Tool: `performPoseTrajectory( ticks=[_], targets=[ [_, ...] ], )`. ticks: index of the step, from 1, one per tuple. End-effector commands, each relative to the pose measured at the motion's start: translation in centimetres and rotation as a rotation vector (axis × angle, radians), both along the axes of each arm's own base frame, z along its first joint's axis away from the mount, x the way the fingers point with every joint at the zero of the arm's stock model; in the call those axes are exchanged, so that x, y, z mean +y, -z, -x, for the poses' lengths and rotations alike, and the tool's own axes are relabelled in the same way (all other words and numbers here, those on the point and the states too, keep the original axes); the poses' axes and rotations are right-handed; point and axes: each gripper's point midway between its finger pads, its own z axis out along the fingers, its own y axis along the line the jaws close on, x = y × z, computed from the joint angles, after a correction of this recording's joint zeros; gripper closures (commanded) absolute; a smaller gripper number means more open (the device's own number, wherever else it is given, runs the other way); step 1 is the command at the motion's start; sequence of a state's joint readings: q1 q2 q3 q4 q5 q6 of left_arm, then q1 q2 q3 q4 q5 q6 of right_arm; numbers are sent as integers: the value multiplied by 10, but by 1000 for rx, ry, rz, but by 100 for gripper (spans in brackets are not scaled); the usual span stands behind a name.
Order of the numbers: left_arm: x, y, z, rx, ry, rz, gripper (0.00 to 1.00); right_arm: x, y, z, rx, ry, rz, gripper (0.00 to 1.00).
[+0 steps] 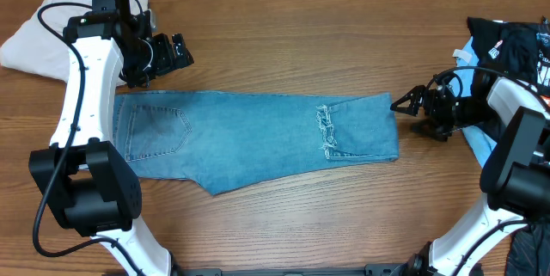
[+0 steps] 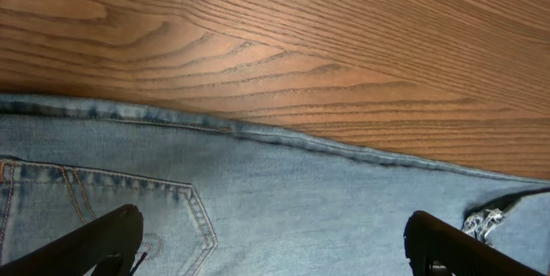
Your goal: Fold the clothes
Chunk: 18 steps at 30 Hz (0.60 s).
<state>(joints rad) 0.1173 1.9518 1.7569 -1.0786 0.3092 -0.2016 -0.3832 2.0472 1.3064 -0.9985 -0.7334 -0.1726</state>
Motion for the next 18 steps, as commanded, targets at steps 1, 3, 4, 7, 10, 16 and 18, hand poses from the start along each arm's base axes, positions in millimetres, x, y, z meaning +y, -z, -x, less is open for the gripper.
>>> performPoseTrajectory(
  ticks=[1,3,4,7,10,16,18],
  targets=[
    [-2,-1,-3,-11,26,-13,0,17,11,11,18,-27,-43,2],
    [-2,-1,-4,-11,26,-13,0,24,16,15,20,-39,-54,2],
    [-2,-1,-4,-12,26,-13,0,29,19,17,18,-46,-61,2],
    [-2,-1,-4,-14,26,-13,0,44,28,24,47,-53,-71,3],
    [-2,-1,-4,-13,26,-13,0,50,32,25,70,-34,-72,12],
    [-2,-1,-4,-13,26,-13,0,48,34,22,103,13,-70,54],
    [-2,-1,-4,-14,26,-13,0,48,34,20,107,26,-70,68]
  ],
)
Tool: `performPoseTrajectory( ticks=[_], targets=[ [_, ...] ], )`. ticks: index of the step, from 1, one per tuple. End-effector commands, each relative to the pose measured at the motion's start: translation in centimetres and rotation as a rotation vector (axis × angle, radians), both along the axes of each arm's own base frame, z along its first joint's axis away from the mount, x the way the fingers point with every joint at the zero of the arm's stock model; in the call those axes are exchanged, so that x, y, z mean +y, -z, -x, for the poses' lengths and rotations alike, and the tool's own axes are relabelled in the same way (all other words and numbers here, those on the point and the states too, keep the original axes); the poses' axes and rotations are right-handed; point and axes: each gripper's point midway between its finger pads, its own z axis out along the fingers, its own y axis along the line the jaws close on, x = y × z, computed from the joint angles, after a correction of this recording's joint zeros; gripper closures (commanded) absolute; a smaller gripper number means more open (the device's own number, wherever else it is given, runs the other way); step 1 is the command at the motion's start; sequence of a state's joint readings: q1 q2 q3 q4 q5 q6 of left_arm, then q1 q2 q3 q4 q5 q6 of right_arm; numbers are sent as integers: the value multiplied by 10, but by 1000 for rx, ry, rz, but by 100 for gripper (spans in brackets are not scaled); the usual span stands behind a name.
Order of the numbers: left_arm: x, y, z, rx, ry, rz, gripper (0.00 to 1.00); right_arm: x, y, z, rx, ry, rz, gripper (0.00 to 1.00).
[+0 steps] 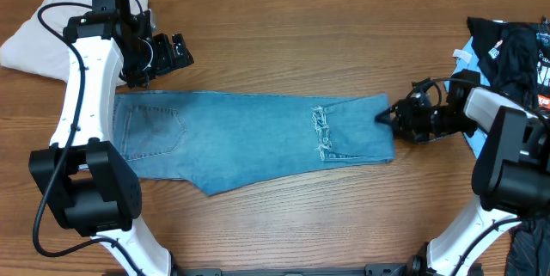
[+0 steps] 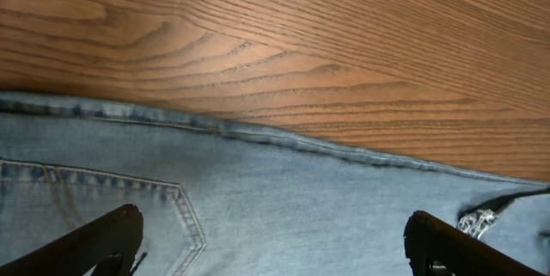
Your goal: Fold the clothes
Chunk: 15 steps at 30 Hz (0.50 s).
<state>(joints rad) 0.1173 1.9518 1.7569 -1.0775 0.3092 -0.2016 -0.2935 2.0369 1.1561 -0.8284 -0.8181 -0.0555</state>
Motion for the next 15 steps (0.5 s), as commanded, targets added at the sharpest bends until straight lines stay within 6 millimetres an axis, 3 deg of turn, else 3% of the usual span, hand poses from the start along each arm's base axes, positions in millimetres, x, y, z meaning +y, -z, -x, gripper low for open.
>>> performPoseTrajectory(
  ticks=[1,3,4,9,12,15],
  targets=[
    [-2,-1,-4,-13,26,-13,0,1,15,9,84,27,20,78],
    [-2,-1,-4,-12,26,-13,0,1,15,7,91,38,19,93],
    [-2,-1,-4,-13,26,-13,0,1,15,7,96,46,18,96],
    [-2,-1,-4,-13,26,-13,0,-7,19,3,120,92,50,96],
    [-2,-1,-4,-13,26,-14,0,-23,20,1,162,155,110,96],
    [-2,-1,-4,-13,26,-14,0,-47,5,-5,140,208,179,96]
  ],
)
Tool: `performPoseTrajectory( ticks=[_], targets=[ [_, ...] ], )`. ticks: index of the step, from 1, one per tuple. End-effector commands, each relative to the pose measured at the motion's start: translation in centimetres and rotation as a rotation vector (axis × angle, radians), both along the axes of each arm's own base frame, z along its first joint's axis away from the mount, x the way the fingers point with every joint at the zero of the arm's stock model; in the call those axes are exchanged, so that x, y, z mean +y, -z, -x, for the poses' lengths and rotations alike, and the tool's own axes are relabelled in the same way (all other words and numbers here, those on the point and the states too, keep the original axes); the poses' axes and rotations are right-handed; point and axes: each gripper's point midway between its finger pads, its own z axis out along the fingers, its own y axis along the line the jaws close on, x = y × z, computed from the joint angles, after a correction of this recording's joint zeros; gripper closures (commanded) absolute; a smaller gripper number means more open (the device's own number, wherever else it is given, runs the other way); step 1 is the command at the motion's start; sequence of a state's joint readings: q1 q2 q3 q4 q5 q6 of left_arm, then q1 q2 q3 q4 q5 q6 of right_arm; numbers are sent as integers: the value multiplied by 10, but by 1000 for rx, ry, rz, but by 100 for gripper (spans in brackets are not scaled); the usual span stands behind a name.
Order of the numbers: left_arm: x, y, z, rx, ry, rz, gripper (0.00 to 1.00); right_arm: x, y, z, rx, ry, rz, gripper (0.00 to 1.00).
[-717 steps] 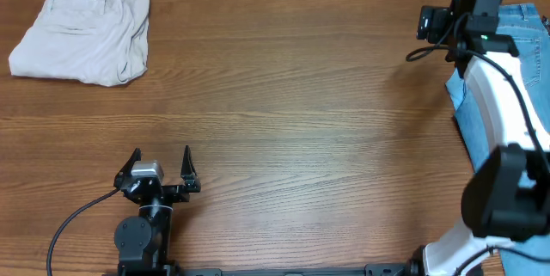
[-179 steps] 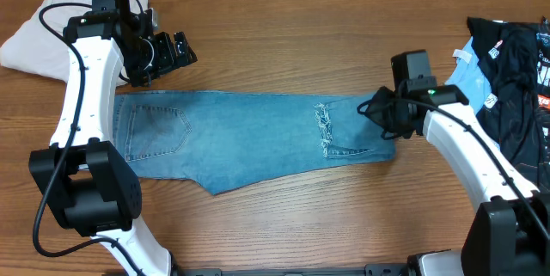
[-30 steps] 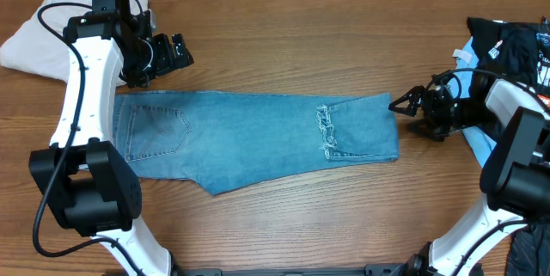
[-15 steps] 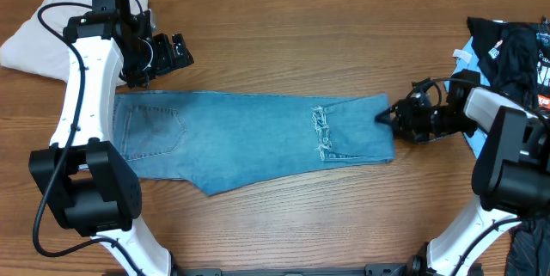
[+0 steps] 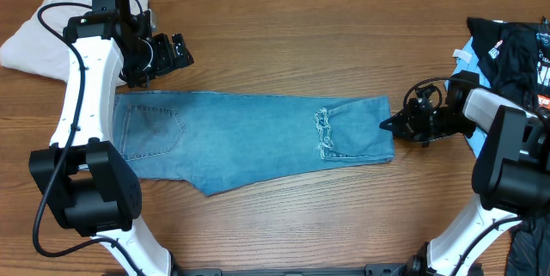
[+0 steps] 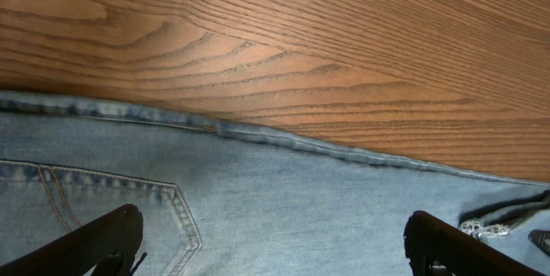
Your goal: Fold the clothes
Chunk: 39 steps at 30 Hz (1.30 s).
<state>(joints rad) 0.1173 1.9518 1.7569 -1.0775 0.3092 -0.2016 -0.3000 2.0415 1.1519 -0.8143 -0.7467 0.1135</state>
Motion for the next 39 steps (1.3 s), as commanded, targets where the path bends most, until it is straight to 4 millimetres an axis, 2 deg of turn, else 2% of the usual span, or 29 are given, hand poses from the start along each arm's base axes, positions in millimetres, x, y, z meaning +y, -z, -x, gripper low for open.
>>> performPoseTrajectory(
  ticks=[1,7,13,14,18,25,34,39],
  targets=[
    [-2,-1,-4,-13,26,-14,0,-45,-12,-8,13,104,175,96],
    [-2,-1,-4,-14,26,-14,0,-78,-52,-8,-30,161,371,96],
    [-2,-1,-5,-17,26,-14,0,-95,-90,-1,-57,247,494,96],
    [-2,-1,-5,-17,26,-14,0,-96,-102,0,-82,260,516,96],
    [-2,-1,-5,-17,26,-14,0,-84,-118,2,-122,237,530,96],
    [-2,-1,-5,-16,26,-13,0,-56,-109,4,-76,167,683,96],
    [-2,-1,-3,-8,26,-12,0,-10,-108,2,-104,83,755,96],
    [-2,-1,-3,-9,26,-12,0,3,-108,2,-115,66,765,96]
  ],
)
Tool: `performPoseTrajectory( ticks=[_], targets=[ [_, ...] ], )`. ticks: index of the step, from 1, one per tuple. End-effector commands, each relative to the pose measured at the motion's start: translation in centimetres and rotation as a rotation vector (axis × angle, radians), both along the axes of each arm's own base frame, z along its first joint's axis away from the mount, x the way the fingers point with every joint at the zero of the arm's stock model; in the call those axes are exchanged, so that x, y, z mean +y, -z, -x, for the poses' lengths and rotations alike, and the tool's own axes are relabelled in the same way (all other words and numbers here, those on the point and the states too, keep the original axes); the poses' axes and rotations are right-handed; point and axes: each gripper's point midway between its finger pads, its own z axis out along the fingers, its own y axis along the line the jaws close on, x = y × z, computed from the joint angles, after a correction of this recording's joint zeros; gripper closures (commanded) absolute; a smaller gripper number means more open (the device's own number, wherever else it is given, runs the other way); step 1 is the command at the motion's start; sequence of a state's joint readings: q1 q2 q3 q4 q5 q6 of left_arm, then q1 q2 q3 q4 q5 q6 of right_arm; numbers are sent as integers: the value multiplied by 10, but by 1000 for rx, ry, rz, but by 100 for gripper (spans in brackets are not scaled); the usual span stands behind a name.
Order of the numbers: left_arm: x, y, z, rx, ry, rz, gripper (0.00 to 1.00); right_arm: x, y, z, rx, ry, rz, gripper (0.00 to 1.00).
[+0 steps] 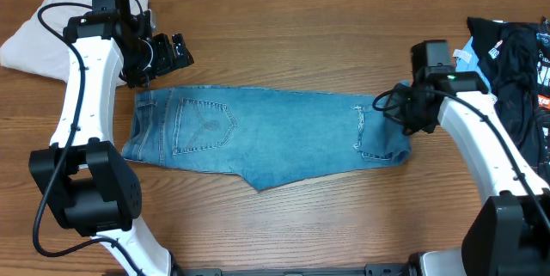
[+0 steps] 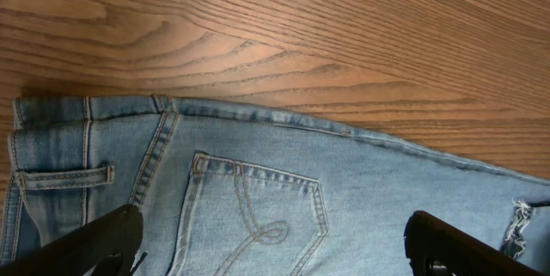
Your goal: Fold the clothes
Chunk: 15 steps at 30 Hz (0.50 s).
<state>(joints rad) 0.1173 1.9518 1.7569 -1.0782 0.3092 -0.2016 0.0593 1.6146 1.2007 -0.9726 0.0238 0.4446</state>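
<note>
Light blue jeans (image 1: pixel 275 134), folded lengthwise, lie across the middle of the table with the waist at the left and the hems at the right. Their stitched back pocket (image 1: pixel 204 124) faces up. My right gripper (image 1: pixel 397 107) sits on the far corner of the hem end and looks shut on the denim. My left gripper (image 1: pixel 176 52) hovers open just behind the waist end, touching nothing. In the left wrist view the jeans (image 2: pixel 344 207) and their pocket (image 2: pixel 258 216) fill the lower half, between the wide-apart fingers (image 2: pixel 94 242).
A white garment (image 1: pixel 34 39) lies at the back left corner. A pile of black clothes (image 1: pixel 516 44) with a light blue piece (image 1: pixel 468 57) sits at the right edge. The wooden table (image 1: pixel 301 44) stretches bare behind the jeans.
The jeans have shifted to the right, and the waistband and belt loop now show under my left wrist. My right gripper has moved from beside the hem edge onto its far corner. The left arm is unmoved.
At first my right gripper was just off the hem end of the flat jeans. It then touched the hem and stayed at it. The jeans shifted slightly left in that time. Now they lie further right with the gripper on the hem corner. My left gripper stayed open throughout.
</note>
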Motion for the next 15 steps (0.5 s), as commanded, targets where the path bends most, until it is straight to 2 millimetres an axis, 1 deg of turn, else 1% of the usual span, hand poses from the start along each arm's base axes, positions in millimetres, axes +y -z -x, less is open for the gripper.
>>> performPoseTrajectory(
  ticks=[1,4,5,13,15],
  targets=[
    [-2,-1,-3,-10,26,-12,0,4,-13,-6,-43,13,15,96],
    [-2,-1,-3,-10,26,-12,0,13,-13,-6,-43,9,-2,96],
    [-2,-1,-4,-11,26,-13,0,21,-13,-6,-46,-11,-20,96],
    [-2,-1,-5,-15,26,-13,0,59,-18,-13,-89,-94,-102,96],
    [-2,-1,-5,-17,26,-13,0,69,-20,-15,-104,-118,-127,95]
  ],
)
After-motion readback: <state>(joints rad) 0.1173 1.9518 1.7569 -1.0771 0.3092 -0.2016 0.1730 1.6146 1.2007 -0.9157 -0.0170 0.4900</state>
